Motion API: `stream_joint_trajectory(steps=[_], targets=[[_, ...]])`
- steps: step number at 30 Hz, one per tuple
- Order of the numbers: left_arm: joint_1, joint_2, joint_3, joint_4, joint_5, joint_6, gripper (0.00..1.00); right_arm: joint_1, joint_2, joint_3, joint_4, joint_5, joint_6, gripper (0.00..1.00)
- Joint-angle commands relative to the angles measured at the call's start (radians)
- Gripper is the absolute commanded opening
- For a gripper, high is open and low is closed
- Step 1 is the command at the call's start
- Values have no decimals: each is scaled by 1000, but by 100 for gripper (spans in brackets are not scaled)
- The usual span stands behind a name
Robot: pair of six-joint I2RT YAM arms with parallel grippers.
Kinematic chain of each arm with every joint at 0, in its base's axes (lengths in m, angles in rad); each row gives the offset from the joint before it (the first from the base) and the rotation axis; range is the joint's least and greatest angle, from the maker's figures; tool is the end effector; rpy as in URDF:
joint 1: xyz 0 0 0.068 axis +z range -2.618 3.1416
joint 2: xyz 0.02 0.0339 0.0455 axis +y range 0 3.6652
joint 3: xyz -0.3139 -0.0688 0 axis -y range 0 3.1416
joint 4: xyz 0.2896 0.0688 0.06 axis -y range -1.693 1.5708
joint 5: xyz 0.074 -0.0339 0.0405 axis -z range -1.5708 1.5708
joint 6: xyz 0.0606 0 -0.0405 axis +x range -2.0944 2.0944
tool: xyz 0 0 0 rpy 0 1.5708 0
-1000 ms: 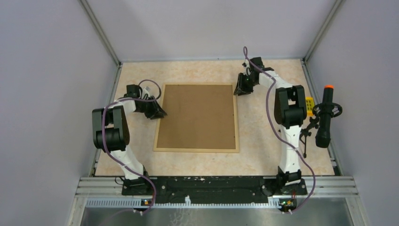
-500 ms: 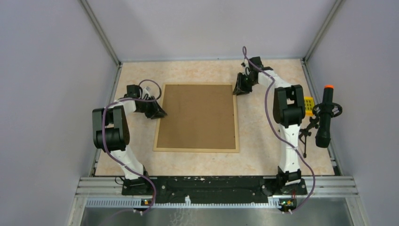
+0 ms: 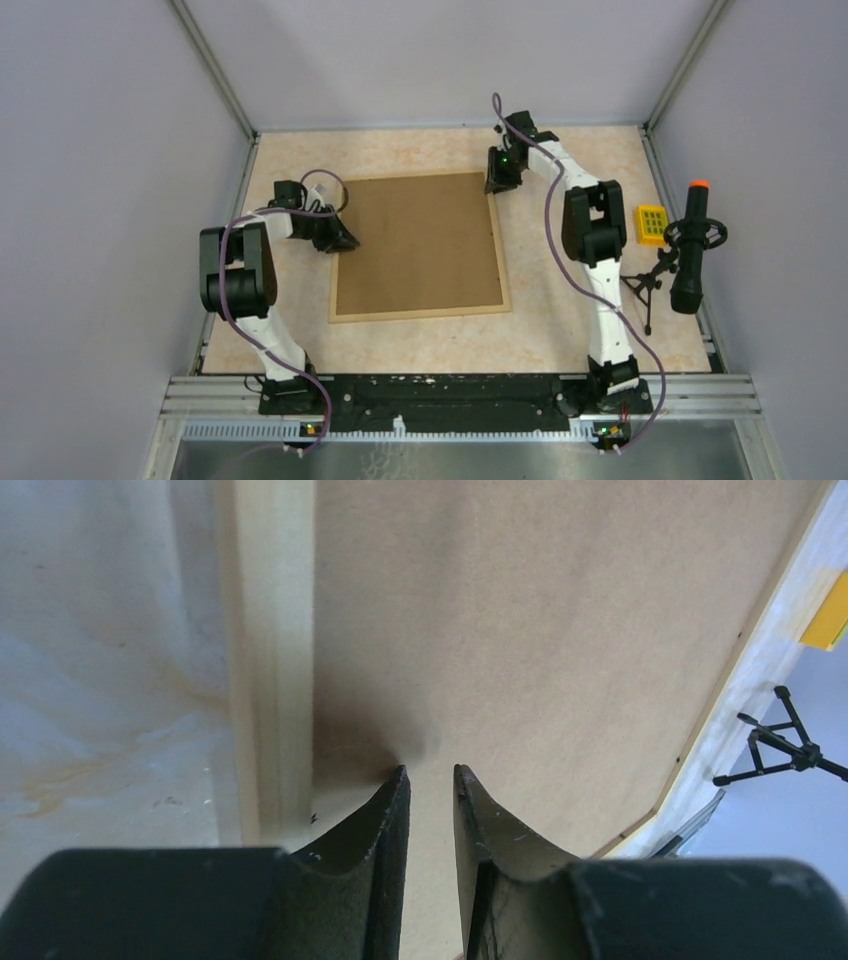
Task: Put the photo into the frame
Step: Install the photo frame at the center of the board.
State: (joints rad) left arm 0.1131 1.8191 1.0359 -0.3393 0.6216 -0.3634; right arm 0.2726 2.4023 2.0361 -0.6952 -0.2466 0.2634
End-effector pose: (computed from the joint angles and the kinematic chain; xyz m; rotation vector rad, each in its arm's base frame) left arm 0.3996 0.0099 0.1449 -0.4341 2.6046 -0.9142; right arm 0.5821 0.1781 0.1614 -0.0985 2.6705 0.5033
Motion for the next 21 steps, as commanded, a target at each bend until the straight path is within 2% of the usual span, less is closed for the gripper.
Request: stream_joint_trajectory(steps=[1,3,4,8,13,18,21], targets=[[-18,44,-7,-10,-26,41,28,84,199,91,-144,95,-72,30],[-21,49,-4,-11,-26,42,28,114,236,143,-192,123,-93,31],[-24,54,4,-13,-28,44,28,168,279,197,-238,149,-139,36],[-26,49,1,-20,-34,50,27,183,304,293,-282,87,-154,44],[-25,33,-7,-22,-41,55,27,131,180,381,-267,-28,-98,62],[-24,17,-23,-22,-38,49,31,66,-33,276,-207,-41,-60,76],[-24,-22,-44,-18,-48,42,44,55,-184,70,-156,15,-54,78]])
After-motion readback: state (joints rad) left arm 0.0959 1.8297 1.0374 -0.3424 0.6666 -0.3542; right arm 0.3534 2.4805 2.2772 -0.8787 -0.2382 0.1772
